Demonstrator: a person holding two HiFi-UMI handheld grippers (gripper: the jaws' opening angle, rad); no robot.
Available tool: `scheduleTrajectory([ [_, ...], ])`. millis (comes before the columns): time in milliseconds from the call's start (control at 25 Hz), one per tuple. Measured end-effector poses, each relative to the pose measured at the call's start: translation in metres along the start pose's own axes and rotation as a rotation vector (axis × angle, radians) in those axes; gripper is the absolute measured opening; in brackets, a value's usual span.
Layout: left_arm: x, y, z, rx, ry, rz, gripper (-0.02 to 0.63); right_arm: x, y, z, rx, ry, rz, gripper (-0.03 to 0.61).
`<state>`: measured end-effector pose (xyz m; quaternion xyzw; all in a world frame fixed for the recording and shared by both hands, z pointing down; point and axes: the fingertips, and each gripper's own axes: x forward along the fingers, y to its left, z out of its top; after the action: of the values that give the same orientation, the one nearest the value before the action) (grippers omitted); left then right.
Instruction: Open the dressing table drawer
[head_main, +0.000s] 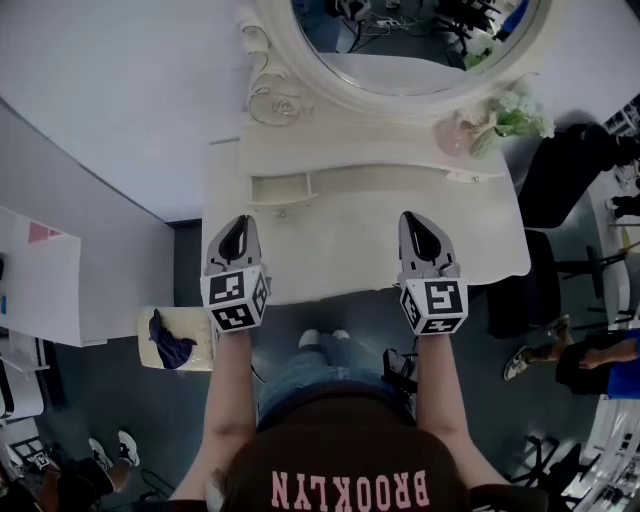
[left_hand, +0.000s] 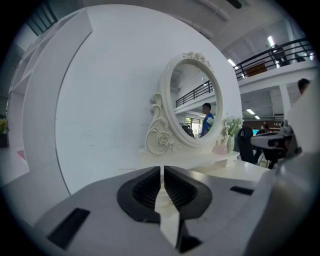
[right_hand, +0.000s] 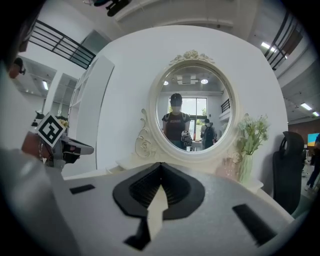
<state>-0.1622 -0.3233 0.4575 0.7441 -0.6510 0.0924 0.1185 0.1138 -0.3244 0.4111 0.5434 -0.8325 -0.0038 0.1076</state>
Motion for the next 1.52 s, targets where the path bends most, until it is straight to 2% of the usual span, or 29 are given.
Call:
scheduleTrajectory([
  [320, -0.029, -0.015, 0.051, 0.04, -0.101, 0.022, 0.011, -0.027, -0.01, 0.046, -0.045, -0.081, 0.038, -0.002],
  [560, -0.049, -0.031, 0.097, 0.097, -0.203, -0.009, 0.011, -0.045, -0.017, 0.077, -0.065, -0.146, 0.025, -0.002],
  [760, -0.067, -0.039, 0.124, 0.113, -0.272, -0.028, 0.011, -0.059, -0.017, 0.101, -0.086, -0.198, 0.026, -0.002],
  [920, -0.08, -0.045, 0.137, 0.096, -0.323, -0.048, 0.011, -0.07, -0.014, 0.112, -0.09, -0.237, 0.035, -0.002],
  [1200, -0.096, -0.05, 0.151, 0.112, -0.38, -0.056, 0.009, -0.078, -0.014, 0.124, -0.095, -0.278, 0.023, -0.002],
  [1520, -0.1, -0.052, 0.159, 0.125, -0.405, -0.071, 0.009, -0.078, -0.009, 0.126, -0.106, -0.279, 0.03, -0.002],
])
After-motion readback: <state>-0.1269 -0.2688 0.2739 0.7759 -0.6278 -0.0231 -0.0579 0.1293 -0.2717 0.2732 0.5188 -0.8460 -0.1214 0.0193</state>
